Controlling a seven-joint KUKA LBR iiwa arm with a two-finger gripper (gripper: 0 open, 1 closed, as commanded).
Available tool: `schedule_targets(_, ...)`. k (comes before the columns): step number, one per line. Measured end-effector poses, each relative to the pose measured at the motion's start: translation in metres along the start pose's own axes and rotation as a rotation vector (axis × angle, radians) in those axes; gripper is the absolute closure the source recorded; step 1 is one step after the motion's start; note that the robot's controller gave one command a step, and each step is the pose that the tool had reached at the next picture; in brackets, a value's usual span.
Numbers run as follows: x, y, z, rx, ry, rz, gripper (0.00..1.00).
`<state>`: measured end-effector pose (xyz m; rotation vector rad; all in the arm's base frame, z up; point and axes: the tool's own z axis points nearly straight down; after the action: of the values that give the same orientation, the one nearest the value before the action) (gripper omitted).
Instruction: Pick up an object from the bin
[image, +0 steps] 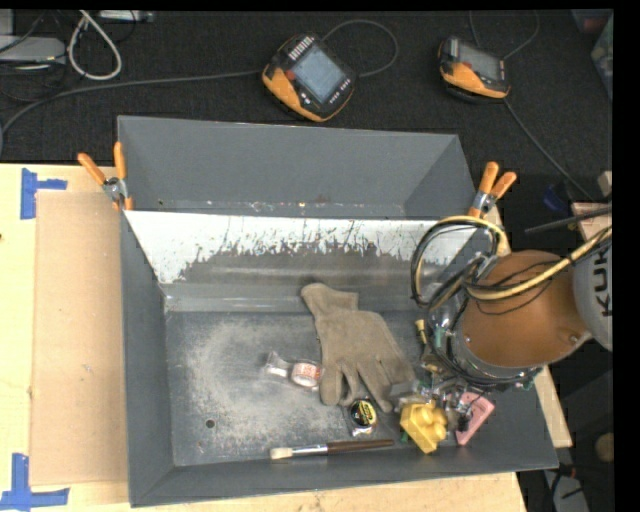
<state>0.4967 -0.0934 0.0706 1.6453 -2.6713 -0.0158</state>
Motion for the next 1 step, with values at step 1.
schedule_targets(1,-0.0004,0.0014,-0.0113,-0.004,0.0,0.002,1.0)
